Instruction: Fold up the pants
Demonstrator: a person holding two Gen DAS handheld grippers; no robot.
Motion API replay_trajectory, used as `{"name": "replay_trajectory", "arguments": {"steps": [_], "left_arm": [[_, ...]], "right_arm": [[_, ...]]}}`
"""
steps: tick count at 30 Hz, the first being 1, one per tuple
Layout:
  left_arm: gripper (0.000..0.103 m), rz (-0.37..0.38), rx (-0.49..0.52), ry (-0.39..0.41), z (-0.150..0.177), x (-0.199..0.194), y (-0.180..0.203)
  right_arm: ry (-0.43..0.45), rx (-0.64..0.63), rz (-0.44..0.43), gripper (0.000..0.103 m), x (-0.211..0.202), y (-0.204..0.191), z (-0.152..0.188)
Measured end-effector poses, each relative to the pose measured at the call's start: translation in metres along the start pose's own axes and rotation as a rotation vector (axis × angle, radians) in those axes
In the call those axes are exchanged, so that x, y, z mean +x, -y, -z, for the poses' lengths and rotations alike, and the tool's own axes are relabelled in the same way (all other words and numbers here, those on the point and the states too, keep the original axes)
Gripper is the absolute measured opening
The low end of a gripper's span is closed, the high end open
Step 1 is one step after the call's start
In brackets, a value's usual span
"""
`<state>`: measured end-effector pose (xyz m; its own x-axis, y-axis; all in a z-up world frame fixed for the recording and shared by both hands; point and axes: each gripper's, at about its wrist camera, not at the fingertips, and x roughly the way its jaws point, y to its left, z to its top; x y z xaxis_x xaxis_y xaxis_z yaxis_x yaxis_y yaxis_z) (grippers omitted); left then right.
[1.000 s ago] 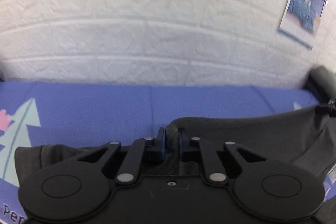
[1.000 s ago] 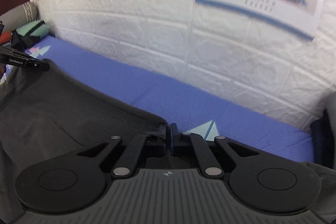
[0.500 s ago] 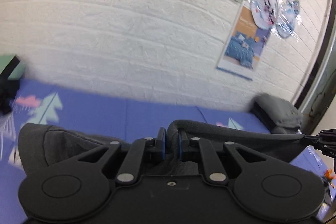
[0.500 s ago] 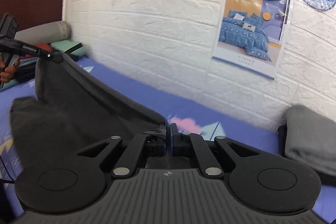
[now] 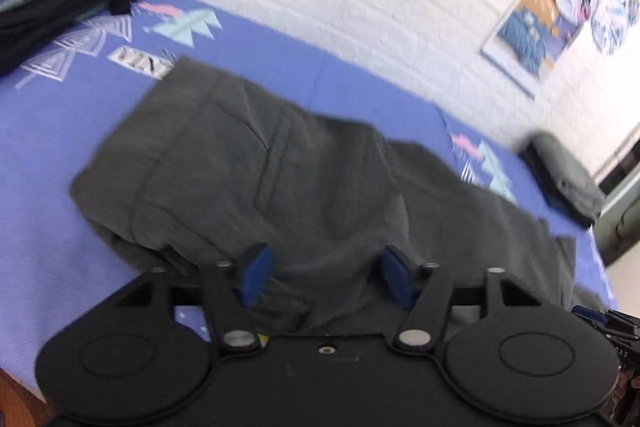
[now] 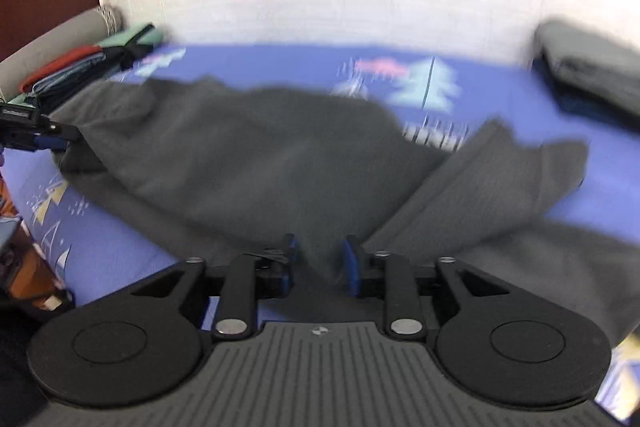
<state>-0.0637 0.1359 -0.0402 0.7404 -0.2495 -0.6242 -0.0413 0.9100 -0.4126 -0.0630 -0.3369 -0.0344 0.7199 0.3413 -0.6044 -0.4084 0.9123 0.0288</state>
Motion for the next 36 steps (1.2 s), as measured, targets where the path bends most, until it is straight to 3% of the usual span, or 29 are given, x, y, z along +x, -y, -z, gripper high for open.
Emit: {"name": "replay_trajectory", "arguments": {"steps": [2,6,9,12,14,20,21,22,23,24,25,29,32,34,36], "left_arm": [[0.103,0.011,0.0,0.017,-0.004,-0.011,0.0],[0.103,0.002,-0.046,0.099,-0.015,-0.034,-0.008],[0.103,-0.146,-0.033,0.17,-0.025,-0.034,-0.012],[0.103,-0.259,0.009,0.159,-0.032,-0.014,-0.013],[0.103,-0.32,-0.02,0.127,-0.034,0.001,-0.019],[0.103,-0.328,-0.064,0.042,-0.027,0.022,-0.046],[0.074,-0.323,-0.061,0.026,-0.025,0.024,-0.051],[0.058,-0.323,-0.061,0.015,-0.023,0.025,-0.055],[0.032,-0.316,-0.067,0.014,-0.023,0.024,-0.059],[0.004,-0.297,-0.08,0.012,-0.024,0.024,-0.062],[0.0,-0.276,-0.097,0.01,-0.026,0.022,-0.065],[0.0,-0.271,-0.09,0.003,-0.036,0.022,-0.066],[0.0,-0.277,-0.075,0.004,-0.04,0.022,-0.064],[0.0,-0.273,-0.081,0.003,-0.041,0.022,-0.065],[0.0,-0.27,-0.091,-0.002,-0.041,0.023,-0.066]], "right_arm": [[0.025,-0.015,0.047,0.074,-0.004,0.002,-0.006],[0.057,0.018,0.128,0.079,-0.001,0.014,-0.019],[0.065,0.097,0.214,0.085,0.014,0.031,-0.027],[0.068,0.153,0.279,0.085,0.043,0.042,-0.039],[0.073,0.179,0.32,0.085,0.065,0.047,-0.049],[0.002,0.293,0.445,0.085,0.13,0.073,-0.063],[-0.023,0.3,0.467,0.085,0.138,0.076,-0.062],[-0.044,0.301,0.489,0.084,0.145,0.079,-0.059],[-0.05,0.299,0.502,0.074,0.148,0.081,-0.056],[-0.031,0.309,0.502,0.017,0.145,0.083,-0.054],[-0.001,0.345,0.493,0.009,0.138,0.087,-0.053],[0.212,0.438,0.501,0.007,0.067,0.087,-0.057],[0.335,0.47,0.568,0.007,-0.004,0.081,-0.042],[0.345,0.482,0.646,0.006,-0.038,0.081,-0.018],[0.296,0.557,0.702,0.004,-0.056,0.089,0.015]]}}
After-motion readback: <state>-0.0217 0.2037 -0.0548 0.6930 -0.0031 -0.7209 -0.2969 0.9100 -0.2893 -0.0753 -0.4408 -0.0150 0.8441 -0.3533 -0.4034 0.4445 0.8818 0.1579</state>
